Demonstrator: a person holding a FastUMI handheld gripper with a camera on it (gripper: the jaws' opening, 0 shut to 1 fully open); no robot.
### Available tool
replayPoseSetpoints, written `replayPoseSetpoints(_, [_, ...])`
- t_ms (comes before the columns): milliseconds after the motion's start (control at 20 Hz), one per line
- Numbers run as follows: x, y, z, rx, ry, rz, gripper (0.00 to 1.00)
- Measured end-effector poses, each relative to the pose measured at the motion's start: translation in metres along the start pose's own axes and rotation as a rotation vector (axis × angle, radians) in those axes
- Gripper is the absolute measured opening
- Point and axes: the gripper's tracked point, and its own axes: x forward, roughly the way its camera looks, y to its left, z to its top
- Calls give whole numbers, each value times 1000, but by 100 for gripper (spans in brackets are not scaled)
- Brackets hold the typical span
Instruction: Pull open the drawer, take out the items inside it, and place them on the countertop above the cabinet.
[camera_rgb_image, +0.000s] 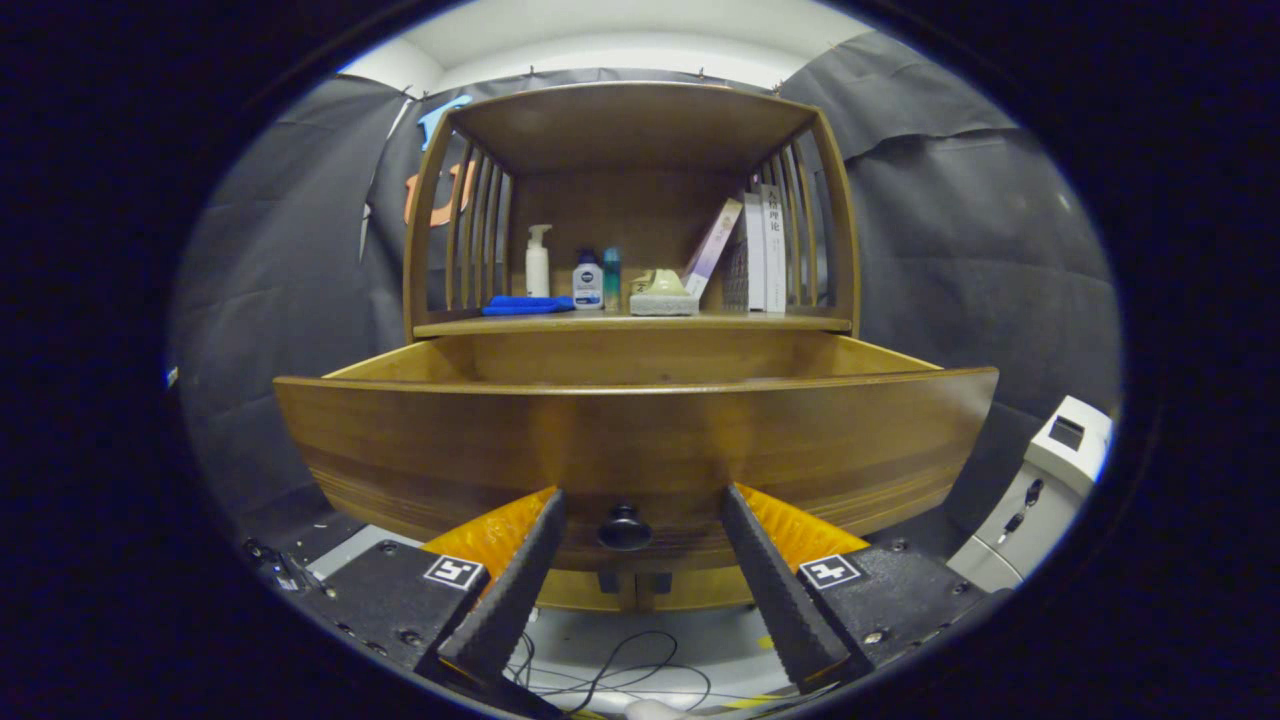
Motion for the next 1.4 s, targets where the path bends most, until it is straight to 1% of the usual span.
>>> replayPoseSetpoints(750, [31, 4, 11, 7, 4, 17, 99])
replayPoseSetpoints(900, [46, 8, 17, 15, 1, 14, 99])
replayPoseSetpoints(1050, [71, 12, 31, 27, -17, 8, 99])
replayPoseSetpoints(1100, [80, 12, 31, 29, -1, 4, 99])
replayPoseSetpoints(1400, [119, 17, 42, 26, 4, -8, 99])
